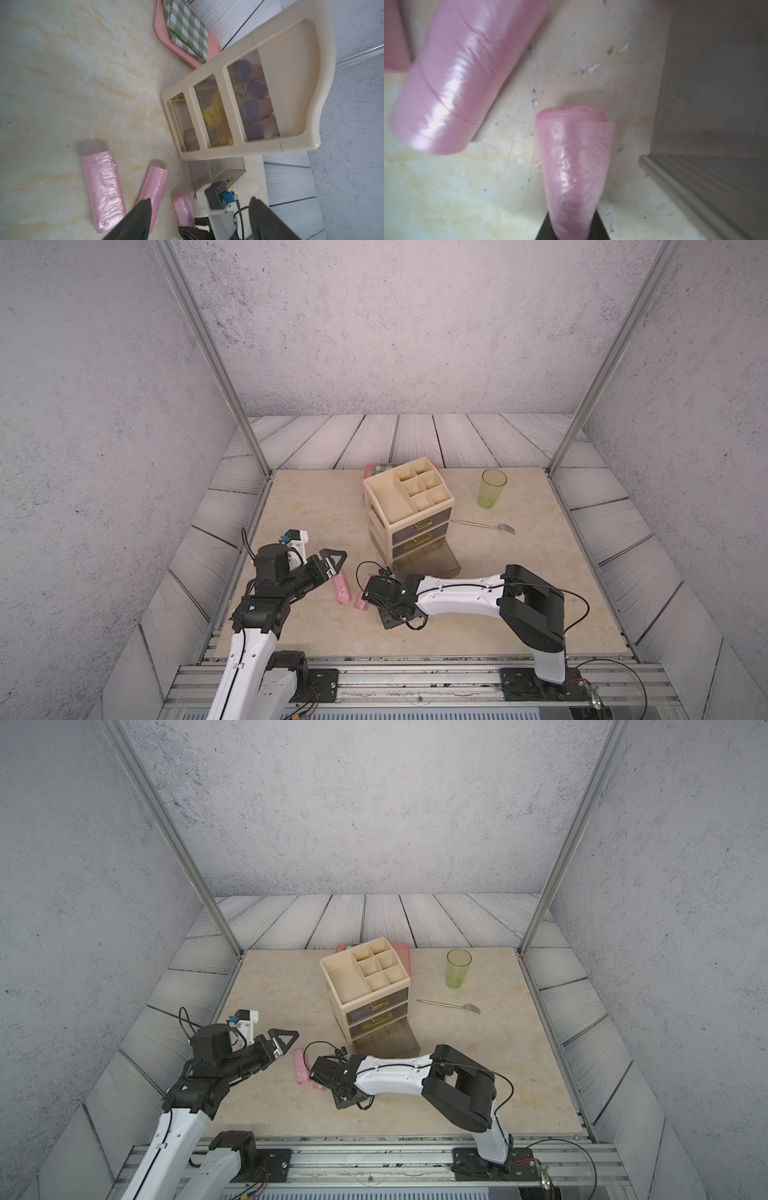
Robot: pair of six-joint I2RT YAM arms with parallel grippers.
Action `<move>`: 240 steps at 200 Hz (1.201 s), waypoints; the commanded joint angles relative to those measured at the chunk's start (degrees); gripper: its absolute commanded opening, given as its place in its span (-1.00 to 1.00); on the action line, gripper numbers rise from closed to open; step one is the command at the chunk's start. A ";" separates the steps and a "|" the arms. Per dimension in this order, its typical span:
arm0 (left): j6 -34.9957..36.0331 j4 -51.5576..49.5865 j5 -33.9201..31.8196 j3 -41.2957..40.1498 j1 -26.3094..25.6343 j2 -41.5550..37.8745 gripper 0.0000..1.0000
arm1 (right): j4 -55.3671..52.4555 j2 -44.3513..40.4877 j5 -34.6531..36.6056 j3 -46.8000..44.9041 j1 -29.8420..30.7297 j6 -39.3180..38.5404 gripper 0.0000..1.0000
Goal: Sort the rolls of trash bags by color and place them into the drawer
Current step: Pick up the roll of trash bags from the center of the board, then place the roll of trash bags in the drawer.
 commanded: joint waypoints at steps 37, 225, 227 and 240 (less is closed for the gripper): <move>-0.18 1.00 1.56 -0.68 0.42 0.36 0.58 | 1.85 -21.40 3.98 -8.92 1.52 -0.91 -0.81; -5.42 10.13 2.07 -3.24 -6.92 8.62 0.56 | 45.29 -44.80 -3.11 -41.50 -23.80 40.19 -0.84; -5.40 10.15 2.13 -3.19 -6.89 8.58 0.56 | 45.40 -44.67 -3.09 -41.43 -23.88 40.37 -0.84; -5.39 10.11 2.24 -3.34 -6.95 8.51 0.56 | 45.60 -43.84 -2.84 -41.01 -23.93 41.28 -0.77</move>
